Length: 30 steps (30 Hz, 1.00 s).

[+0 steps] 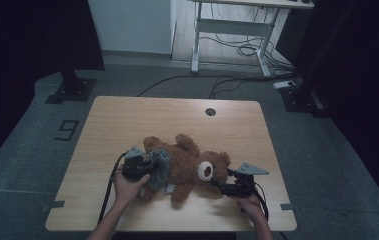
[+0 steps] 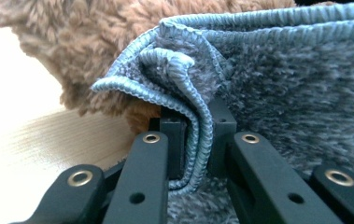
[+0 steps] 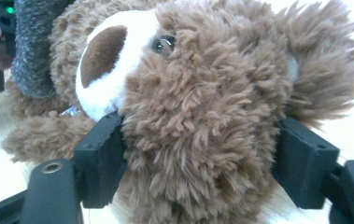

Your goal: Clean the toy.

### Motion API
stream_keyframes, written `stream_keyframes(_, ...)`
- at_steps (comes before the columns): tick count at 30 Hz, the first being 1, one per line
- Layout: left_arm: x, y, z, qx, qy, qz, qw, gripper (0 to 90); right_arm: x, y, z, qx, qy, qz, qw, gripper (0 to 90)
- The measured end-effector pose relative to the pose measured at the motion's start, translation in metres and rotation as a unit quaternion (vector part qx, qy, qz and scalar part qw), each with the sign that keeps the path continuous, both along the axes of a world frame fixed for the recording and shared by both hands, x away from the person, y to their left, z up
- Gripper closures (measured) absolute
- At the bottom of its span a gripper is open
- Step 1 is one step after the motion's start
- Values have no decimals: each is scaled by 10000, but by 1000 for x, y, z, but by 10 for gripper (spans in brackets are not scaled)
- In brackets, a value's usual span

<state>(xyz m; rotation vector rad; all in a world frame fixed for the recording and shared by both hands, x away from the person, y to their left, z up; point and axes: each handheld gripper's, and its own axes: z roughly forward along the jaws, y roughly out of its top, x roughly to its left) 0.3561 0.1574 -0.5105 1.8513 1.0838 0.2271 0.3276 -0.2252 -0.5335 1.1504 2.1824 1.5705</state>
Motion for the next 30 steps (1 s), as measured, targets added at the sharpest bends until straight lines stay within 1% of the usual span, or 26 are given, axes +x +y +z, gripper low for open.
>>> stream_keyframes(2,-4,-1,-2,10,-82,30,10000,806,0,0,-1,20,49,-25,10000,248)
stream_keyframes(4,-7,-2,-3,119,-149,22,9998,807,0,1,-1,-3,86,0,10000,252)
stream_keyframes(5,-9,-2,-4,183,-151,29,9997,807,0,1,-1,-32,103,20,9999,254)
stream_keyframes(8,-11,0,-5,420,-56,13,9991,807,-1,1,-1,-94,175,18,9998,253)
stream_keyframes(10,-13,2,-6,607,1,-2,9982,806,-1,1,-3,-112,253,22,9996,254)
stream_keyframes(11,-14,4,-7,663,33,-10,9978,806,0,1,-3,-116,288,36,9995,256)
stream_keyframes(14,-17,6,-7,918,86,-8,9957,804,-1,1,-4,-165,312,61,9994,262)
stream_keyframes(17,-18,10,-5,1085,153,12,9940,802,-1,1,-4,-178,309,76,9993,269)
stream_keyframes(19,-18,14,-3,1067,233,23,9940,798,-1,1,-4,-202,292,98,9993,277)
stream_keyframes(21,-19,17,6,967,191,27,9951,793,-1,0,-4,-228,269,124,9993,294)
stream_keyframes(24,-20,15,27,885,-56,37,9961,791,-1,-1,-4,-254,241,158,9993,315)
stream_keyframes(26,-18,10,44,796,-290,44,9964,790,-1,-1,-5,-271,214,178,9992,327)
stream_keyframes(27,-16,7,52,719,-392,30,9966,789,-1,-1,-5,-279,197,184,9992,333)
stream_keyframes(28,-14,4,57,625,-453,30,9970,788,-1,-1,-5,-286,182,183,9993,338)
stream_keyframes(30,-9,-7,72,503,-623,-13,9968,786,-2,0,-5,-343,124,203,9991,343)
